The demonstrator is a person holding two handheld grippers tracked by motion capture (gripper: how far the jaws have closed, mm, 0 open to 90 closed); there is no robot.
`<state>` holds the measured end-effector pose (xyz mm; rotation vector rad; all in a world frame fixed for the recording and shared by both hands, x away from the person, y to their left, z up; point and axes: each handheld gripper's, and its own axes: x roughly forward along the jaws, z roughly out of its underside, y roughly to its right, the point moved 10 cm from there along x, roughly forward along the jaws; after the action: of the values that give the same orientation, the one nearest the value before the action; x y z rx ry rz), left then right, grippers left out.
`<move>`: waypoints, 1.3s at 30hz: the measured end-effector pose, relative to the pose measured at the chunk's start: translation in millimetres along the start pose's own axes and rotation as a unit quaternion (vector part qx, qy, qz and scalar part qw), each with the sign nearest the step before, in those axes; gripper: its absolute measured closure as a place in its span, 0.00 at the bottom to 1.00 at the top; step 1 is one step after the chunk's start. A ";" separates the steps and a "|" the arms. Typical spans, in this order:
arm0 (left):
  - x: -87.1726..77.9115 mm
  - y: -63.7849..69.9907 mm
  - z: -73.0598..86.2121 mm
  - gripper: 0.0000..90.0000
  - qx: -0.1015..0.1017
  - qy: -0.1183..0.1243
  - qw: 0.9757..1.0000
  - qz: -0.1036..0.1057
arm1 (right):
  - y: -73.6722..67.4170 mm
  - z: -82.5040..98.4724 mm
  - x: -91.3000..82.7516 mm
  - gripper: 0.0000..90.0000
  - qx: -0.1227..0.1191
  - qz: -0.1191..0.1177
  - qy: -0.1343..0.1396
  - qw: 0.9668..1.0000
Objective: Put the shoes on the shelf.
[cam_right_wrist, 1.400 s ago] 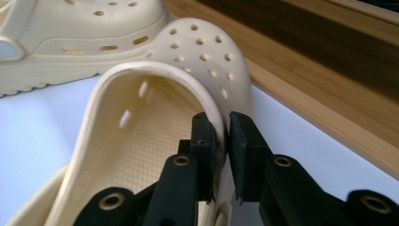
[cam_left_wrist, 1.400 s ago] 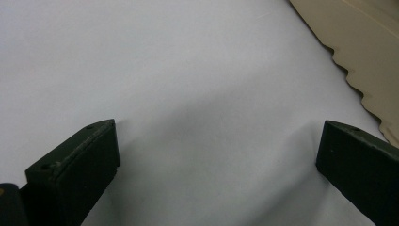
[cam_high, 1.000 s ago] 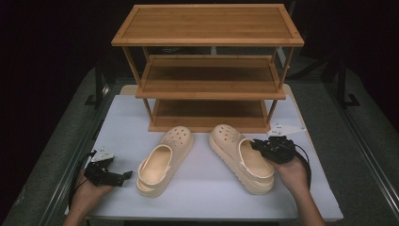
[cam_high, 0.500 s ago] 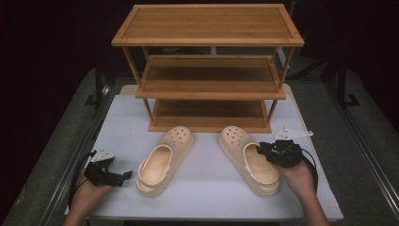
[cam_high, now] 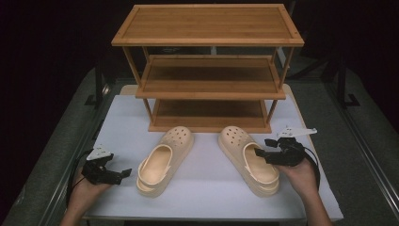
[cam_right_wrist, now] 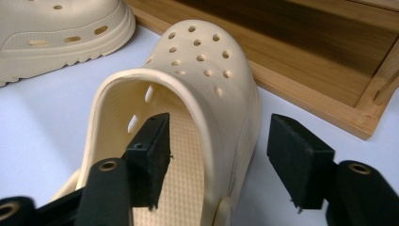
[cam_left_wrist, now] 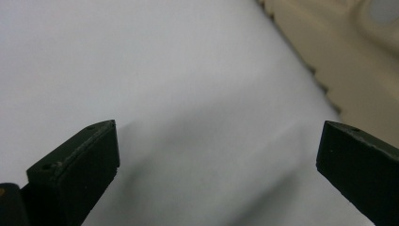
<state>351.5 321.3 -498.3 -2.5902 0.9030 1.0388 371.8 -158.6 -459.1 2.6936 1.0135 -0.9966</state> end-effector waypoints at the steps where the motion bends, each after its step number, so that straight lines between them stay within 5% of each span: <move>1: -3.3 1.9 -4.2 0.04 0.002 0.007 1.000 0.006 | -0.3 -0.2 0.4 0.43 0.000 -0.002 0.000 1.000; 8: -21.9 18.5 -33.6 0.07 0.003 0.044 0.998 0.034 | -0.8 -1.6 4.3 0.42 -0.005 -0.006 -0.001 1.000; 13: -25.3 36.5 -54.6 0.15 0.026 0.053 0.997 0.053 | -1.4 -2.8 6.8 0.42 -0.006 -0.011 -0.001 1.000; 20: -6.6 59.3 -77.9 0.18 0.063 0.050 0.994 0.074 | -0.9 -3.2 9.1 0.41 -0.005 -0.013 0.000 1.000; 23: 3.0 65.8 -87.3 0.34 0.082 0.052 0.992 0.077 | -1.5 -3.1 10.0 0.41 -0.009 -0.016 0.000 1.000; 27: 16.8 71.5 -95.6 0.41 0.094 0.045 0.991 0.081 | -0.4 -2.8 10.4 0.44 -0.008 -0.017 0.000 1.000; 39: 43.8 71.0 -95.1 0.72 0.110 0.011 0.992 0.052 | -1.7 -3.8 7.2 0.75 -0.020 -0.023 0.011 0.999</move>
<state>385.6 206.9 -456.4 -2.3995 1.1020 0.8801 376.9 -152.2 -460.3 2.6661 1.0932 -0.9452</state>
